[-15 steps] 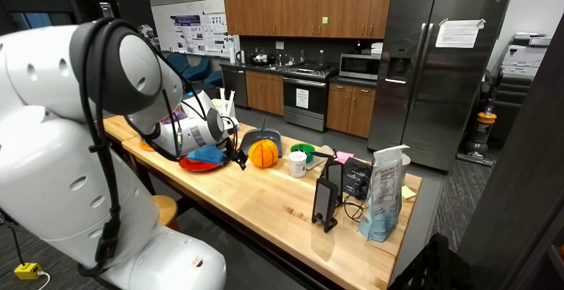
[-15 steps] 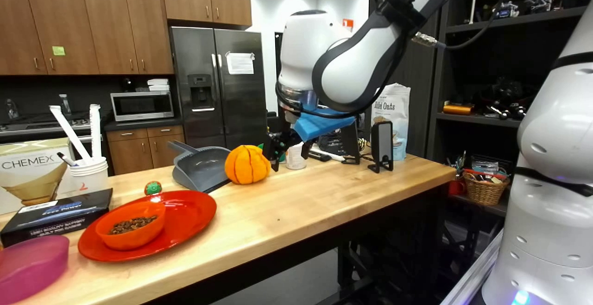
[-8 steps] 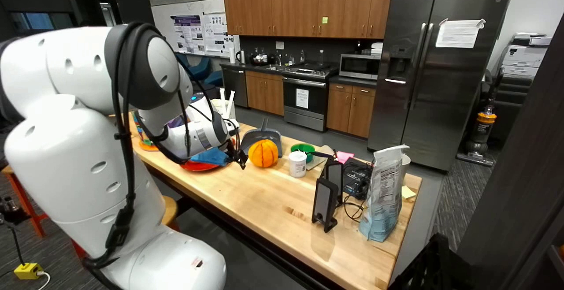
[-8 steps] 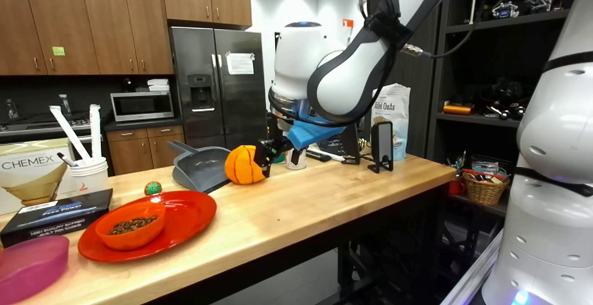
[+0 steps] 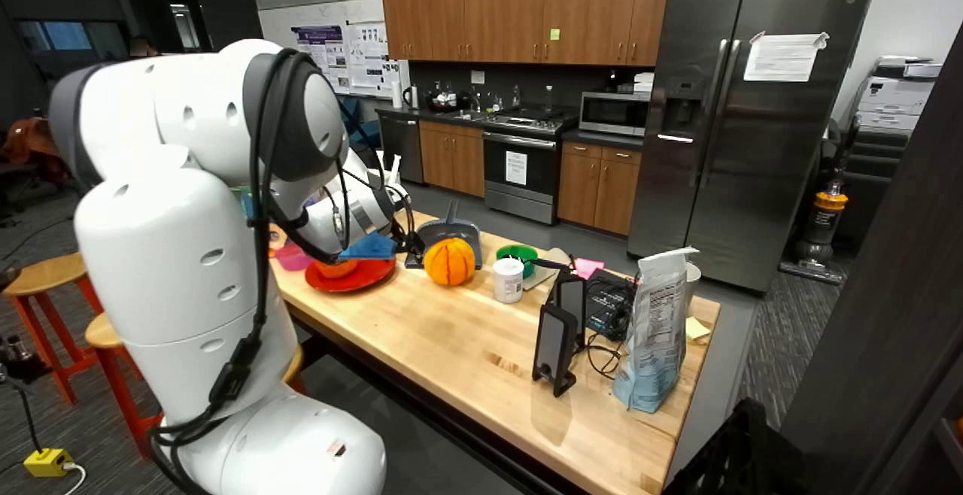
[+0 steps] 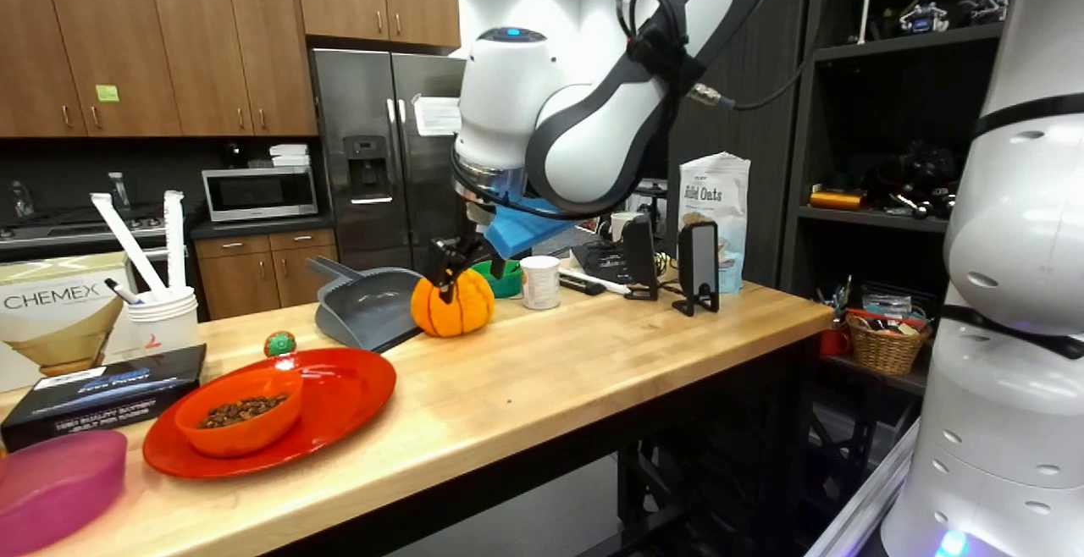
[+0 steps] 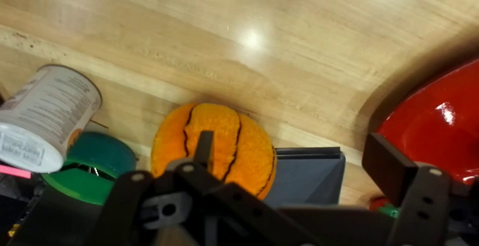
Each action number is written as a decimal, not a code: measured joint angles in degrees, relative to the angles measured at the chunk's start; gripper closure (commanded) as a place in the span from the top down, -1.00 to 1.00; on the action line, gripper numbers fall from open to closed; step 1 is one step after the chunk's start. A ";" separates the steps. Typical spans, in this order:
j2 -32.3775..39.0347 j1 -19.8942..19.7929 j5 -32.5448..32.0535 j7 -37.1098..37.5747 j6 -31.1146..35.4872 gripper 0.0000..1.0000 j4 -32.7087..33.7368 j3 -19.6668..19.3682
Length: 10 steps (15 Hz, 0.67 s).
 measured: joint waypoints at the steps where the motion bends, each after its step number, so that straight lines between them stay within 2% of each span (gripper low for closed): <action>1: 1.29 0.01 -1.95 0.68 -0.52 1.00 1.58 0.00; 4: 5.74 0.03 -7.03 2.82 -2.31 1.00 6.07 -0.04; 10: 11.06 0.30 -7.66 2.98 -3.39 1.00 10.20 -0.05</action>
